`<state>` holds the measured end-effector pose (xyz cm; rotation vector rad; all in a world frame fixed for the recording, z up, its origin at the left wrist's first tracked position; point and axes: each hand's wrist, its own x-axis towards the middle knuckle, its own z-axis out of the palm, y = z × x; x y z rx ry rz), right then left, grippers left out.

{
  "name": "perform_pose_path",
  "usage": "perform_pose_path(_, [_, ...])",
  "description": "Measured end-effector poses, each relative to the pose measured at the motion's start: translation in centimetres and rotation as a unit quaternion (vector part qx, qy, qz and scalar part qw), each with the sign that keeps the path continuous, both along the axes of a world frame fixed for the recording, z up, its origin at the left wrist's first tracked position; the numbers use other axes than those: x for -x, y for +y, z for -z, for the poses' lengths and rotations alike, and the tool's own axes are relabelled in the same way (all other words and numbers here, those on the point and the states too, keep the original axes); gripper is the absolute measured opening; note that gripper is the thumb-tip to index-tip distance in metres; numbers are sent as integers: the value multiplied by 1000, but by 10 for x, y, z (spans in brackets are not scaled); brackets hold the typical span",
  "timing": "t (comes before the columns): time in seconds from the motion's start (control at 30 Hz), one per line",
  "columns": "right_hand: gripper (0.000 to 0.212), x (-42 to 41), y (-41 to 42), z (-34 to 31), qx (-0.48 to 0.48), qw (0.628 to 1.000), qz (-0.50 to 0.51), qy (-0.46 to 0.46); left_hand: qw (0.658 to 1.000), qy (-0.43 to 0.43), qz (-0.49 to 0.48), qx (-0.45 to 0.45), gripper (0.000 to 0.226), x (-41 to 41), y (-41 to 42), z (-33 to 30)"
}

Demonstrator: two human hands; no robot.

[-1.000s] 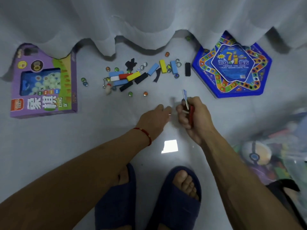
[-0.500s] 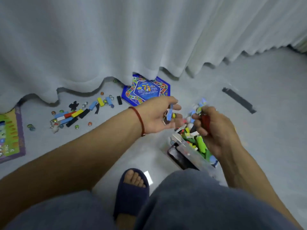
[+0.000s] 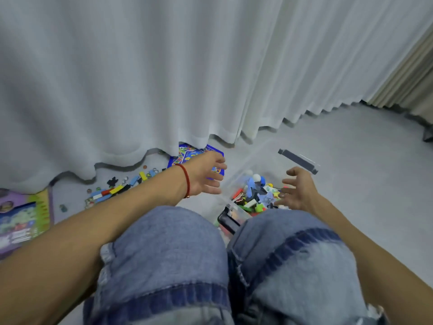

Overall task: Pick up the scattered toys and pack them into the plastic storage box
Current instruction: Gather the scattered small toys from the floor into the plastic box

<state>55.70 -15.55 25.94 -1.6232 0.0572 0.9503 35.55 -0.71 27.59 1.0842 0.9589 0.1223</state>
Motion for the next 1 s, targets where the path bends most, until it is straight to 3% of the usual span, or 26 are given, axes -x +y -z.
perform_pose_path(0.2, [40,25,26,2,8,993,-97,-73,996,13,-73,-45,33,55,11,-1])
perform_pose_path(0.37, [26,67,82,12,19,940,-298,-167,981,1,-194,-29,21,100,37,30])
perform_pose_path(0.6, [20,99,165,42,97,765,-553,-316,947,103,-298,-62,24,179,82,96])
perform_pose_path(0.7, [27,102,222,60,141,675,-623,-370,941,152,-286,-97,24,206,105,118])
perform_pose_path(0.8, [42,103,282,80,195,565,-666,-446,928,214,-208,-225,23,227,142,138])
perform_pose_path(0.83, [48,102,302,88,211,523,-678,-471,906,254,-148,-305,24,234,159,145])
perform_pose_path(0.9, [57,98,342,102,231,456,-693,-508,813,339,7,-473,31,241,197,157])
perform_pose_path(0.93, [58,95,362,110,229,440,-695,-521,765,361,69,-529,35,242,218,162])
perform_pose_path(1.0, [56,88,401,130,219,447,-683,-535,708,378,145,-578,42,235,255,169])
